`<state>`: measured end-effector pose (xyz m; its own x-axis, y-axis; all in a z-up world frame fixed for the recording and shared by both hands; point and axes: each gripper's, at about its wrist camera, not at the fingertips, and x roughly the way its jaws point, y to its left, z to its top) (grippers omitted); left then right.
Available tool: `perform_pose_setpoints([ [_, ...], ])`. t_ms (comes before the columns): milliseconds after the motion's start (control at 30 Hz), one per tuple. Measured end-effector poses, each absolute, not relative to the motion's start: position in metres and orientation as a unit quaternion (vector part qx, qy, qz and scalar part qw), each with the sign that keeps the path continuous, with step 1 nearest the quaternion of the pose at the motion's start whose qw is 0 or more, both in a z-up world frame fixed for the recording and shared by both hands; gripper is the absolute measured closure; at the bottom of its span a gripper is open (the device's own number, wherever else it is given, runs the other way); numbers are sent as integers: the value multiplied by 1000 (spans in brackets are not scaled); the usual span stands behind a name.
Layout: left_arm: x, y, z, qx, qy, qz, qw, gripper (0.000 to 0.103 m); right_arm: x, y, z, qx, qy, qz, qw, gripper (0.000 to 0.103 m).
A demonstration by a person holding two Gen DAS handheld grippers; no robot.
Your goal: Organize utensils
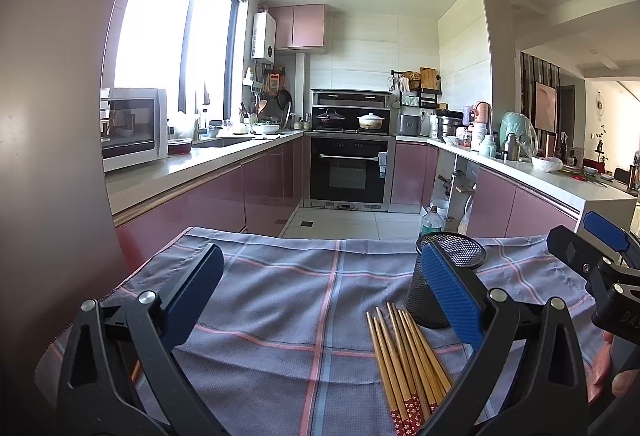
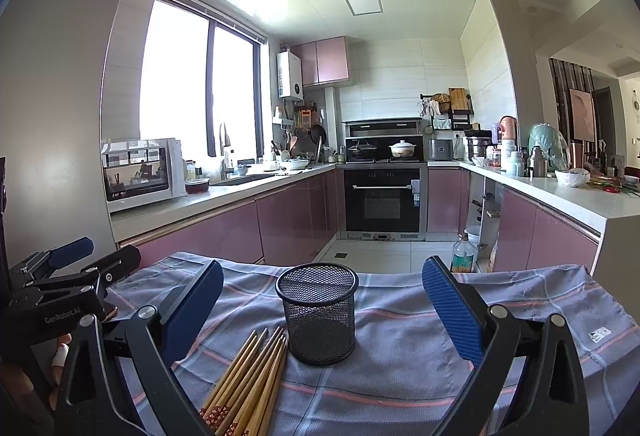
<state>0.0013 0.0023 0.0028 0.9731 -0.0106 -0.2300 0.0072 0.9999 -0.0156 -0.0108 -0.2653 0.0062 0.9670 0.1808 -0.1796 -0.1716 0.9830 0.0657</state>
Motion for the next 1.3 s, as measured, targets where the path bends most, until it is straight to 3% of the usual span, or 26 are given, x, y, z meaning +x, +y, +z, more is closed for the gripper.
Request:
perform_pose_setpoints([
  [1300, 1, 1, 3, -7, 114, -4, 993, 6, -8, -267, 2, 36, 98, 91, 990, 7],
])
